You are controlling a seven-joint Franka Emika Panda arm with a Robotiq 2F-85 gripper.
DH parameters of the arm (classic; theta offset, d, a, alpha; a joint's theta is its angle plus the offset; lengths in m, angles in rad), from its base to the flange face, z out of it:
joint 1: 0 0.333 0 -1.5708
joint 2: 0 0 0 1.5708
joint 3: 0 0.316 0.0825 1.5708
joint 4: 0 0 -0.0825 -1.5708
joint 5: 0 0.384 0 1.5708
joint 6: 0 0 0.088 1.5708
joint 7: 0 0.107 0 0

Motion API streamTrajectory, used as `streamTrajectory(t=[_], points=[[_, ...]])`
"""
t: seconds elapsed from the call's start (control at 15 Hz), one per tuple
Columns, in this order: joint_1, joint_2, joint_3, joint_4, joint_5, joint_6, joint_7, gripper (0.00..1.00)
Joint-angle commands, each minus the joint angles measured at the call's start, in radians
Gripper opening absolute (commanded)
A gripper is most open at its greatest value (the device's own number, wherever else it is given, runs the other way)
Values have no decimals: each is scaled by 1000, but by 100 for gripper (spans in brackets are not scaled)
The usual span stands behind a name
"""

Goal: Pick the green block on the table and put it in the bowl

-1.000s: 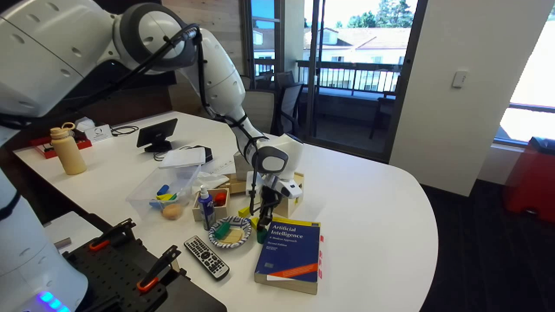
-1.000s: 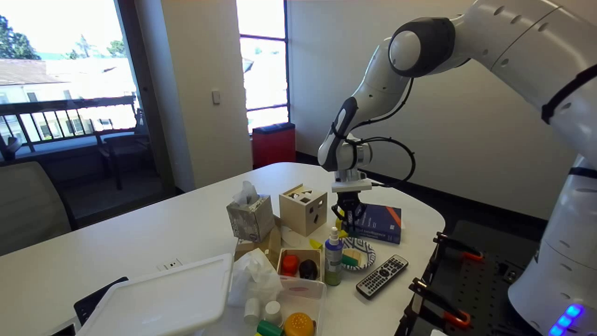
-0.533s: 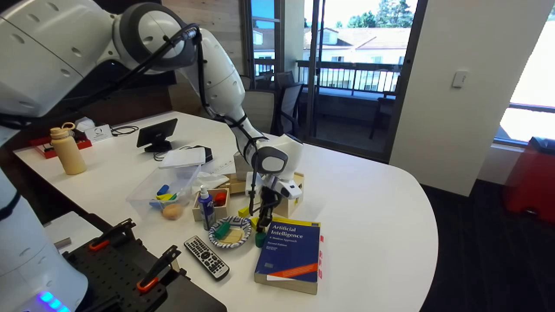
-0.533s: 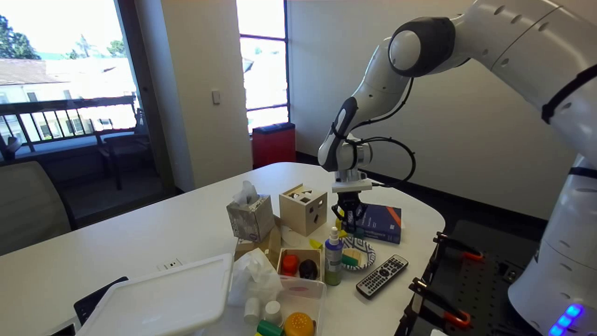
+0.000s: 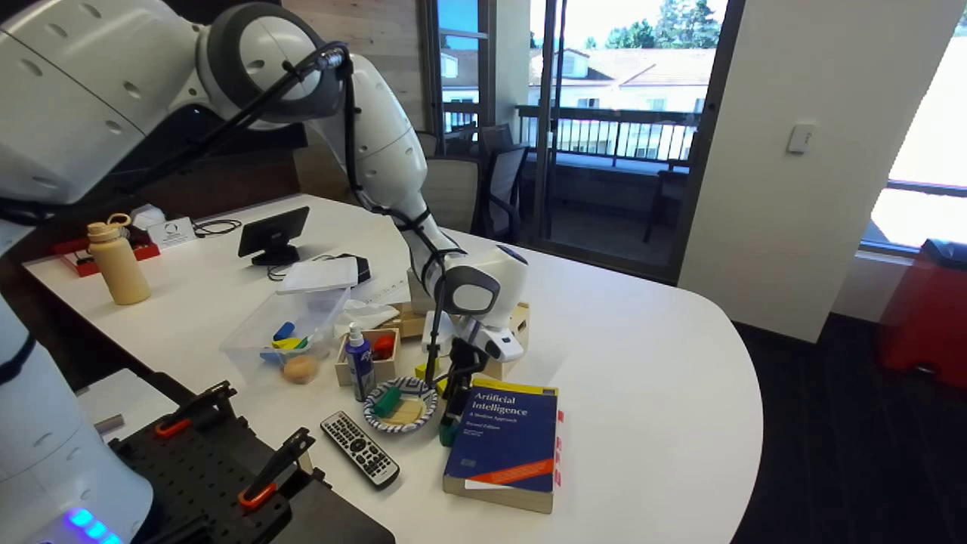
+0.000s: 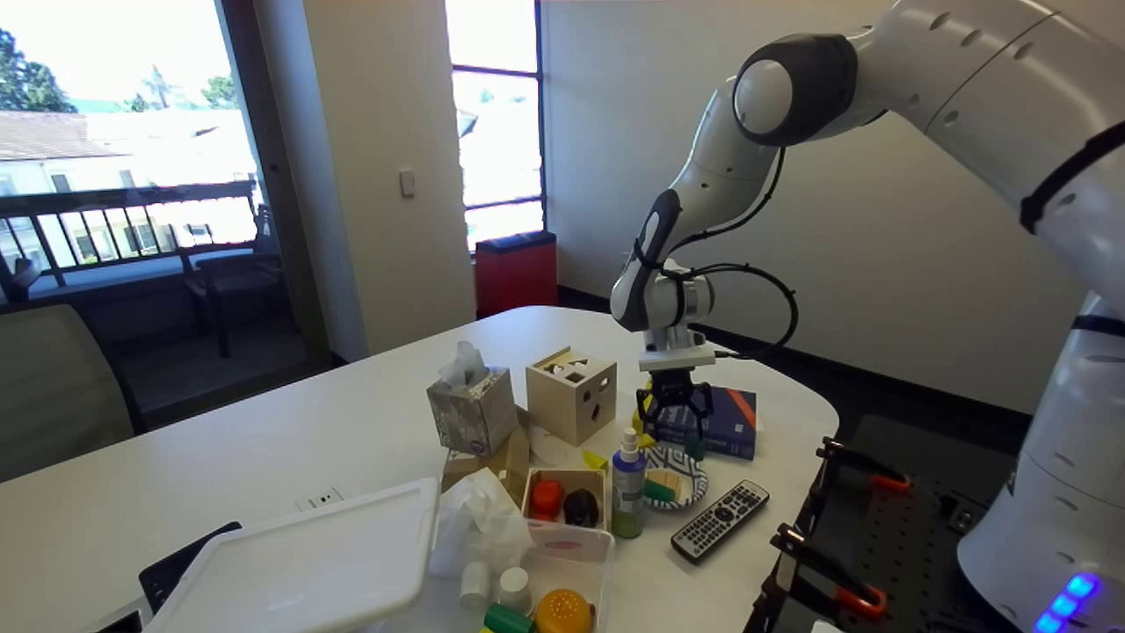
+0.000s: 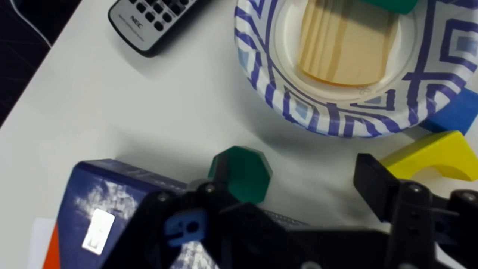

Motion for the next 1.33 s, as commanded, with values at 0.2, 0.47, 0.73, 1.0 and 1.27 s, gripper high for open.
streamTrajectory(t=[0.2, 0.47, 0.73, 1.0, 1.27], points=[[12, -59, -4, -45, 14, 2, 24, 100], [-1, -37, 6, -31, 27, 4, 20, 100], [-1, -26, 3, -35, 29, 4, 23, 100], [0, -16, -7, -37, 25, 5, 30, 100], [11, -11, -28, -40, 21, 21, 77, 100]])
